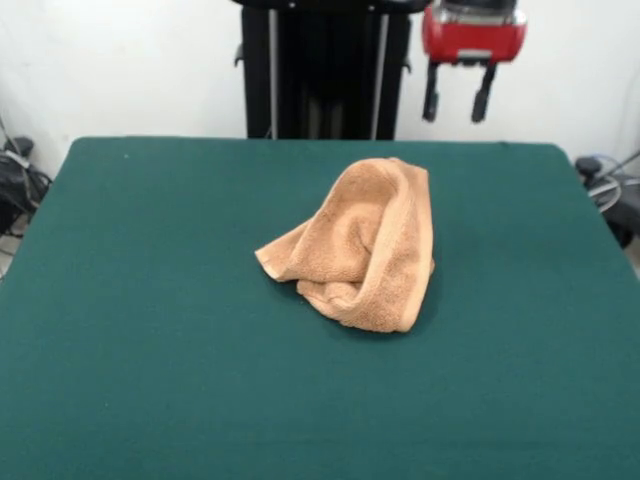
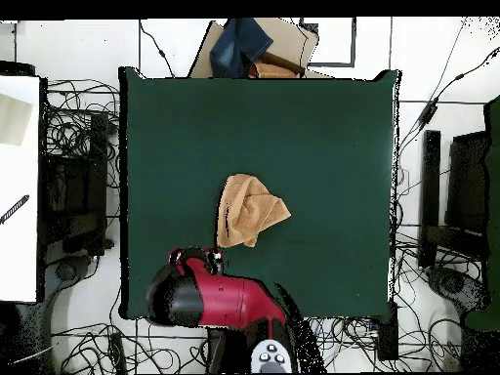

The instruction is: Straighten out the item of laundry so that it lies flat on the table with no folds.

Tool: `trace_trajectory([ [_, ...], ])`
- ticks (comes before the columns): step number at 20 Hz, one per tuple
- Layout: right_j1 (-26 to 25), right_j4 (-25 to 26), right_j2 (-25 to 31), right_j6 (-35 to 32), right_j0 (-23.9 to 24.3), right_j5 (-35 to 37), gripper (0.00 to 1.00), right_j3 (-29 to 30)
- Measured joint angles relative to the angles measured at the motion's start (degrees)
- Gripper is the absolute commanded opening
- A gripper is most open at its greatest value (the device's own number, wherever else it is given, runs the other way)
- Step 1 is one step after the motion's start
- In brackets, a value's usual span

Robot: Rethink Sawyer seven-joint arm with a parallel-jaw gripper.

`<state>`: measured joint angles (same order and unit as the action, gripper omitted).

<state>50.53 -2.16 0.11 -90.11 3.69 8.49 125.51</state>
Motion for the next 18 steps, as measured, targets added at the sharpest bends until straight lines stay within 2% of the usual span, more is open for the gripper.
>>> trace_trajectory([
  [10, -12.68, -0.06, 0.01, 0.0, 0.9, -2.56, 1.0, -3.33],
  [18, -19.42, -0.09, -0.01, 0.0, 0.89, -5.23, 1.0, -6.68],
])
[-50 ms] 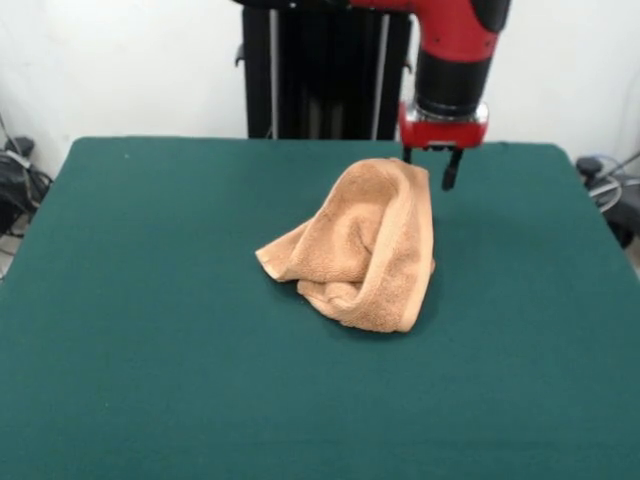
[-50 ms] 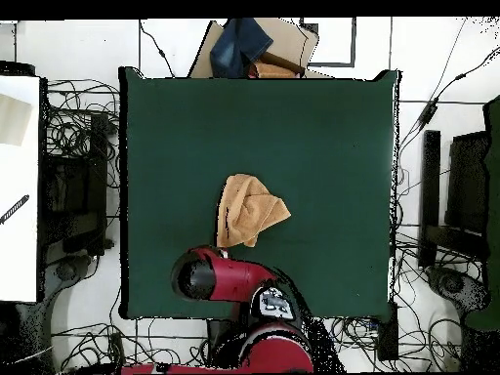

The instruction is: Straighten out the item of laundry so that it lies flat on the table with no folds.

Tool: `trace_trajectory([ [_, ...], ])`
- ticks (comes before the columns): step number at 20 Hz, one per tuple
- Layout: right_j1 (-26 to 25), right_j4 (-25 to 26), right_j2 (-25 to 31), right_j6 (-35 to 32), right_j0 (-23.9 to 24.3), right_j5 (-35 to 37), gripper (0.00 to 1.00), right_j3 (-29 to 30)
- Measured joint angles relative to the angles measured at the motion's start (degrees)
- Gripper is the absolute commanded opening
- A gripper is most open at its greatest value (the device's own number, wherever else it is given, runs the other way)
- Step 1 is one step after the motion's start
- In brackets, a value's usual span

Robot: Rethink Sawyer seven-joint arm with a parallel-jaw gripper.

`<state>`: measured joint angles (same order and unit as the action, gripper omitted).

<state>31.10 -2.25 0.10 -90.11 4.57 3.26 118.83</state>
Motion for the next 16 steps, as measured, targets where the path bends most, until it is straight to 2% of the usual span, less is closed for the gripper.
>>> trace_trajectory([
  [6, -3.13, -0.01, 0.01, 0.0, 0.0, -1.12, 1.0, -1.6],
  [16, -4.75, -0.01, 0.03, 0.0, 1.34, -1.67, 1.0, -1.99],
])
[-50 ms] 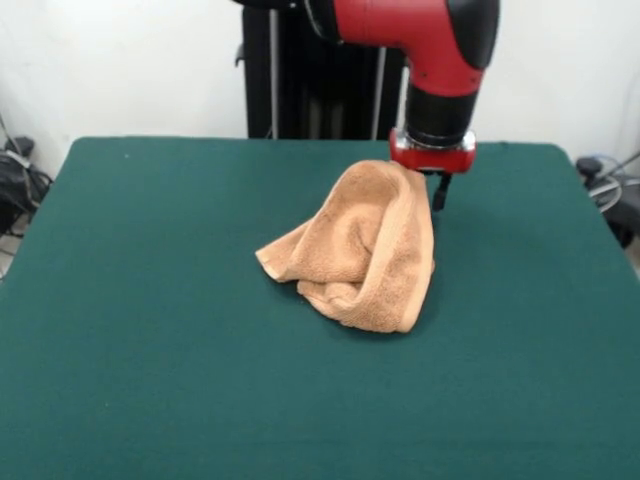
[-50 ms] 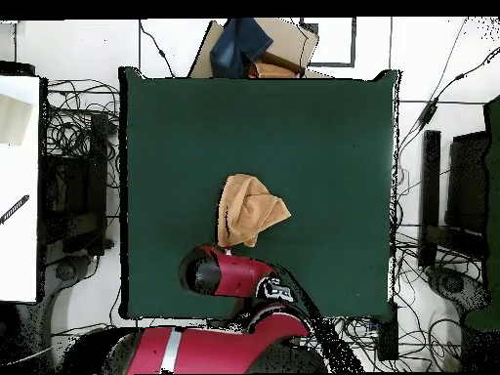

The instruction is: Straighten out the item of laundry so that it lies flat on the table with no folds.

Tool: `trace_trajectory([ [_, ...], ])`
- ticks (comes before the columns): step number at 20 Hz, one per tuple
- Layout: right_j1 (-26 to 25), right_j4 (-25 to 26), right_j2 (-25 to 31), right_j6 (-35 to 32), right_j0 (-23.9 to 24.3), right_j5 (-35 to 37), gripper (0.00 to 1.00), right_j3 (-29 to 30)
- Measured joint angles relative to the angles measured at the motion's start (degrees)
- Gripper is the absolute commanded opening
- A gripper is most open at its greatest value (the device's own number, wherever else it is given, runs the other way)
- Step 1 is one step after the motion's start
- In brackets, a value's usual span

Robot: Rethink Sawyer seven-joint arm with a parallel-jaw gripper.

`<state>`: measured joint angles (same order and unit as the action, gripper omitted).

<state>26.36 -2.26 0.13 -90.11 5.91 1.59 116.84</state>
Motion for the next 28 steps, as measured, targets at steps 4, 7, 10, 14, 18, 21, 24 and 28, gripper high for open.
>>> trace_trajectory([
  [4, 0.14, -0.01, 0.0, 0.0, 1.66, 0.0, 1.0, 0.0],
  [7, 0.51, -0.01, 0.0, 0.0, 2.57, 0.0, 1.0, 0.0],
  [10, 1.29, 0.01, 0.26, 0.0, 3.44, 0.01, 1.0, 0.02],
  [14, 3.34, 0.02, 0.71, 0.0, 4.46, 0.01, 1.0, 0.03],
  [18, 5.34, 0.03, 1.1, 0.0, 4.82, 0.02, 1.0, 0.05],
  [21, 6.42, 0.03, 1.36, 0.0, 4.92, 0.01, 1.0, 0.1],
  [24, 7.71, 0.03, 1.77, 0.0, 5.19, 0.01, 1.0, 0.28],
  [28, 8.38, 0.04, 2.6, 0.0, 5.74, 0.02, 1.0, 0.47],
])
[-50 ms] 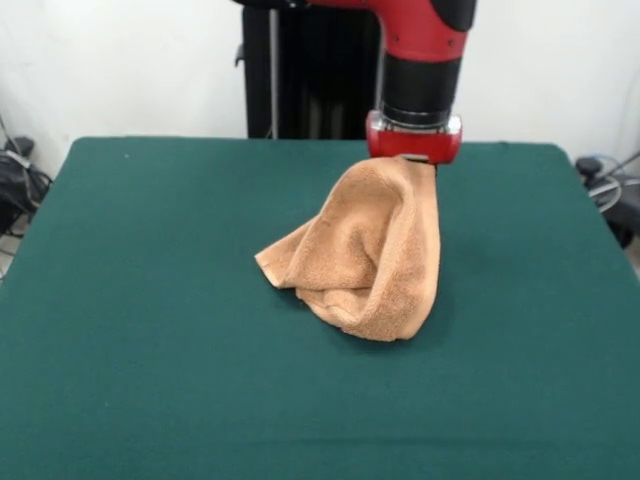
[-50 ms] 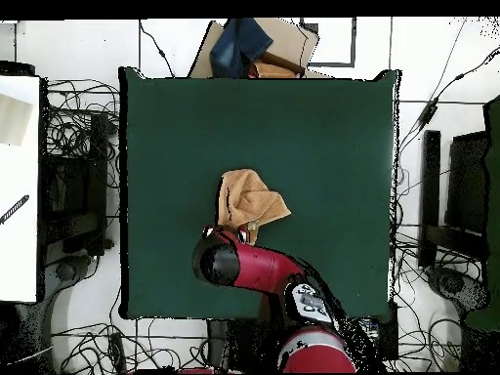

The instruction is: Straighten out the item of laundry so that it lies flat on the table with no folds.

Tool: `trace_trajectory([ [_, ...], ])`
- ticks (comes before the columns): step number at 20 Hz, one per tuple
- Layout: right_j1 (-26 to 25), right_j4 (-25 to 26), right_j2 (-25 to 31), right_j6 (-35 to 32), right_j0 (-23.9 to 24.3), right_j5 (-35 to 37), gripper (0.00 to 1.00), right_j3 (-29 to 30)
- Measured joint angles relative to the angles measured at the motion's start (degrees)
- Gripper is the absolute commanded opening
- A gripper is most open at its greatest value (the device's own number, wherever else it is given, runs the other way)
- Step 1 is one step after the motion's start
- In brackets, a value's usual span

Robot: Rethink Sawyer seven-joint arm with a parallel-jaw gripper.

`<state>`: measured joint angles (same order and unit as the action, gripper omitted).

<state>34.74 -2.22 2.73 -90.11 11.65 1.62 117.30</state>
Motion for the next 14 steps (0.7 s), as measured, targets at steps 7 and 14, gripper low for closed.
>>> trace_trajectory([
  [7, 0.9, 0.0, 1.04, 0.0, 0.22, 0.01, 1.0, 0.86],
  [14, 6.1, -0.28, 1.36, 0.0, -0.69, 3.44, 1.0, 2.53],
])
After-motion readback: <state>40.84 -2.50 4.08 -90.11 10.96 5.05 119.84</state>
